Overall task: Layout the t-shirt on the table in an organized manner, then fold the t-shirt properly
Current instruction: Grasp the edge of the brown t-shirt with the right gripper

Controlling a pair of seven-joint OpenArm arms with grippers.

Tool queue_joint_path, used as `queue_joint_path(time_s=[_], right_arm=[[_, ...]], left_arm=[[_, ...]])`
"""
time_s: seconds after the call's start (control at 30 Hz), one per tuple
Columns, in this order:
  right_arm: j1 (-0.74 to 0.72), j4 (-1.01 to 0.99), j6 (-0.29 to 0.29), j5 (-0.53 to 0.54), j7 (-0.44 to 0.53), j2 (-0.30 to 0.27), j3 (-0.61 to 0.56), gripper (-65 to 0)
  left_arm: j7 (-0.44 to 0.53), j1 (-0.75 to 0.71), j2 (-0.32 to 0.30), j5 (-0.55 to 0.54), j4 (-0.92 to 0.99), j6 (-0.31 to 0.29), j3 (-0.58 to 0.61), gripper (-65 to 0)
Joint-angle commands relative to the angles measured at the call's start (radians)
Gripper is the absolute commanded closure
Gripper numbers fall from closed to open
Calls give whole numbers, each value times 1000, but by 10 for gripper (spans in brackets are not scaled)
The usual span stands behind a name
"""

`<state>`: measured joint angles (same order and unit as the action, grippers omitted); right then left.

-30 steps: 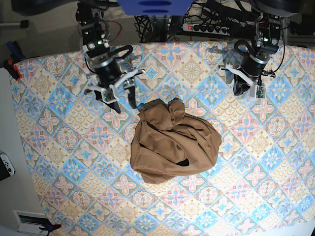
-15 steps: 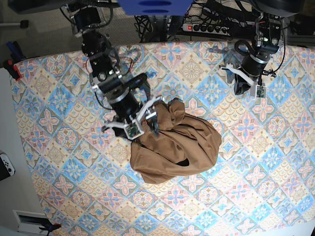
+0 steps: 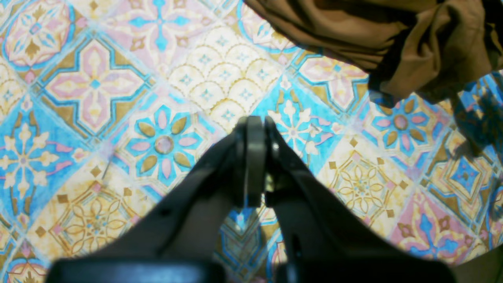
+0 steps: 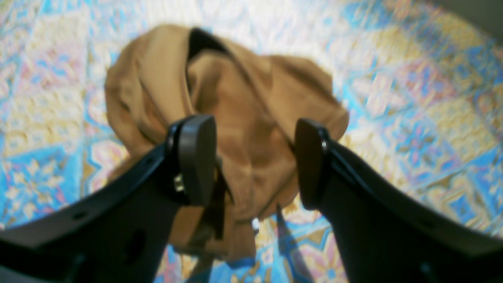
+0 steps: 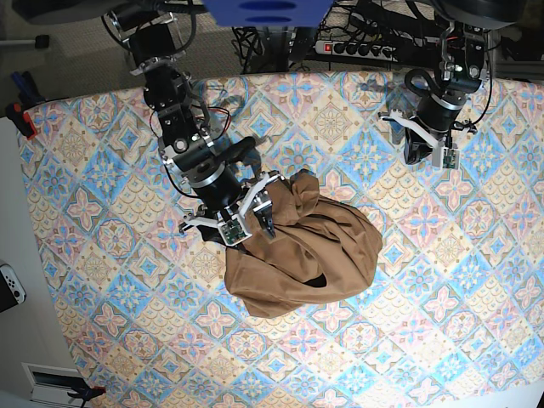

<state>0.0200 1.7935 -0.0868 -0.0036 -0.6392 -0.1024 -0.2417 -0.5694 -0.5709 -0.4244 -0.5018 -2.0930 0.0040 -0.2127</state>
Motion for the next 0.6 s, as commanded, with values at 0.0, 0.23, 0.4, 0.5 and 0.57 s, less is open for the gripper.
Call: queue_joint_path(time_s=[0.0,0.23,0.4,0.5,0.57], right_arm=[[-13,9,2,6,48,2,2,-310],[45,-100,2,6,164,2,0,-310],[50,-183,2,6,224,2,0,-310],[50,-188,2,6,232,2,0,-309],[50,-185,2,6,232,2,0,-309]], left_arm=[[19,2,-8,-5,-13,-2,-6,-4],[19,2,-8,-5,-13,-2,-6,-4],[19,2,-8,-5,-13,-2,-6,-4],[19,2,-8,-5,-13,-2,-6,-4],[19,2,-8,-4,-13,-2,-6,-4]])
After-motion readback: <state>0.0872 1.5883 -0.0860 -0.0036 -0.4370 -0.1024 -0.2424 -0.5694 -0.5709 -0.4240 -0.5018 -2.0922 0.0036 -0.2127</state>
